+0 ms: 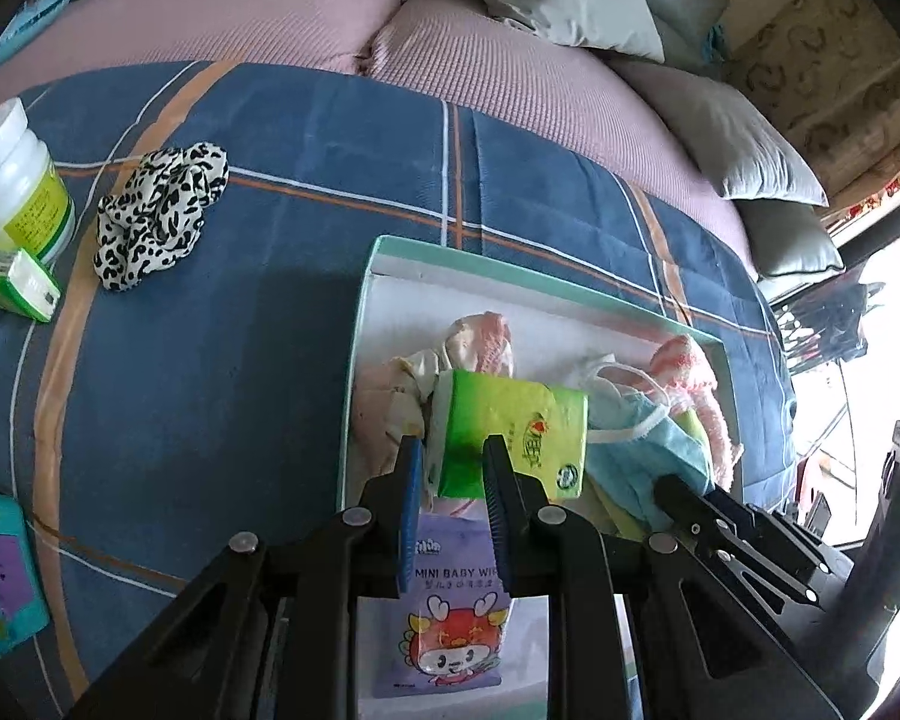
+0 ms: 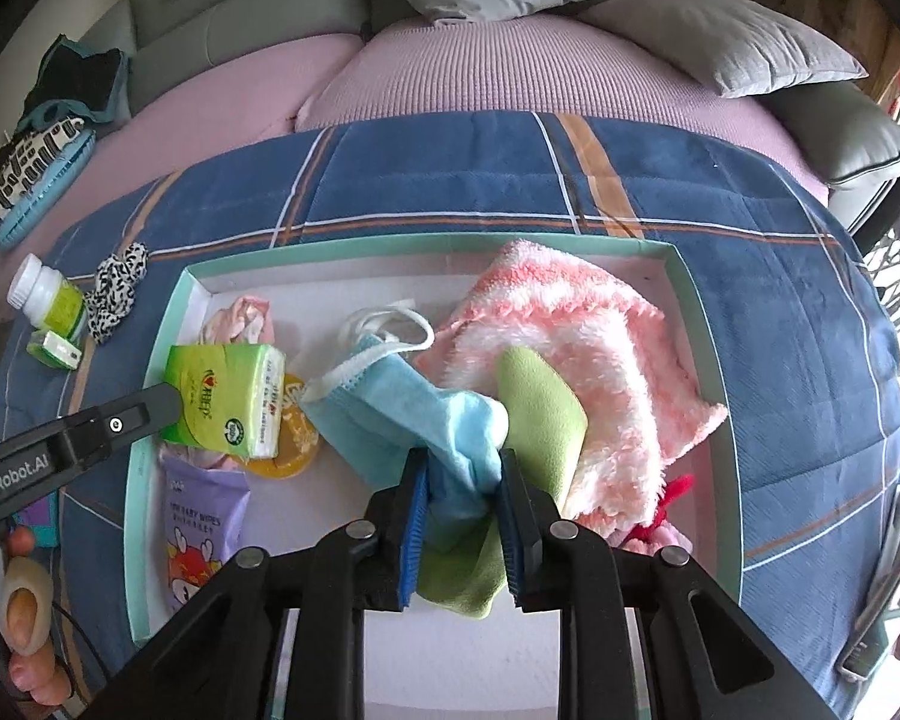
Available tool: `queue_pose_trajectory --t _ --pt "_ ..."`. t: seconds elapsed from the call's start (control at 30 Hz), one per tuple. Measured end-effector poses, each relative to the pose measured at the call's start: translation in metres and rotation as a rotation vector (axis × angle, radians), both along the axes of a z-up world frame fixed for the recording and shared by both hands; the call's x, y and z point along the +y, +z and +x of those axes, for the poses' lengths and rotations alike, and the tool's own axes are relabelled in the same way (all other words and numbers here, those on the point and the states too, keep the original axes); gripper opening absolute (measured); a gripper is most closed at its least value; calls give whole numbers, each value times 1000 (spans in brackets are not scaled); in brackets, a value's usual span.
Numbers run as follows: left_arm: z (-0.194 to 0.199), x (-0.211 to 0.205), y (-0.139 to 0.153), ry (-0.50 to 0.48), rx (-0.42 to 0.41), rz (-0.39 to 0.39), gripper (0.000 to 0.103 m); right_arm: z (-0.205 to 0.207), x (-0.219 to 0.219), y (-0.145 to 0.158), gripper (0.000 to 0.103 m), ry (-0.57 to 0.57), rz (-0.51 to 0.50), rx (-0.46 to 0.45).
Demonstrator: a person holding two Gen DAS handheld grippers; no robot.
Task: Organize soft objects
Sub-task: 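Carry tissue pack and face mask into the tray, open both tools, then raise both open tools away from the tray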
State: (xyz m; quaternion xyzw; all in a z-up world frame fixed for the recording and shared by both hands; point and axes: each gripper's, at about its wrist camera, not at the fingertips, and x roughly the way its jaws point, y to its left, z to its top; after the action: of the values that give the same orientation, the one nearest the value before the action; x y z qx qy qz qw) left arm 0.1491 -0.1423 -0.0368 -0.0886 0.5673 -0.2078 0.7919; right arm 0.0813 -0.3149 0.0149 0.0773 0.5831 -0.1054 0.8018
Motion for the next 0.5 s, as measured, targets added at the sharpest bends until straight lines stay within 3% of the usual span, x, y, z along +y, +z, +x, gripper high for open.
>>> queue_pose_trajectory --t 0.13,0.3,0.5 --pt "-7 -4 13 -24 -47 20 22 -2 2 8 41 5 -4 -23" --pt "-15 -5 30 -43 -105 42 39 -5 5 21 41 4 -21 -52" --pt "-18 -1 39 -39 -152 93 47 -7 4 32 46 -16 -28 -73"
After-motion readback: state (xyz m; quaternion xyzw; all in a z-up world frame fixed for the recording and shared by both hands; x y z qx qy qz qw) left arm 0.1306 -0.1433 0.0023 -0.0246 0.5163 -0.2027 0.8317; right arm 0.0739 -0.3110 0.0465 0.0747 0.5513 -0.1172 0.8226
